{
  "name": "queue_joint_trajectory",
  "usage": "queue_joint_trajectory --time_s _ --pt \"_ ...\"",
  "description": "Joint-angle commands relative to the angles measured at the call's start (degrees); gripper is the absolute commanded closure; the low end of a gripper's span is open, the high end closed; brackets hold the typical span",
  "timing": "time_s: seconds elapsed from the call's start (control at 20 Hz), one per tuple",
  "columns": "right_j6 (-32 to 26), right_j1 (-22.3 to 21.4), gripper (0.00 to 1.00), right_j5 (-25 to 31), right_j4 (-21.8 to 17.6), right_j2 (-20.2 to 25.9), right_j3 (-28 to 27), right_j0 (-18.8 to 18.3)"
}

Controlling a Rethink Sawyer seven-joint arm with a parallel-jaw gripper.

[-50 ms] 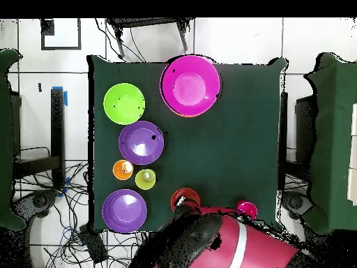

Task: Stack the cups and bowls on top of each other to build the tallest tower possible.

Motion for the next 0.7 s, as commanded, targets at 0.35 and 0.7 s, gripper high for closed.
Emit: queue_joint_trajectory --time_s 0.35,0.7 --pt "-10.33 -0.56 0.0 10.8 -6.93 9.71 -24.42 -7.62" --pt "-15.28 -1.78 0.0 18.26 -11.09 16.29 -27.58 -12.81"
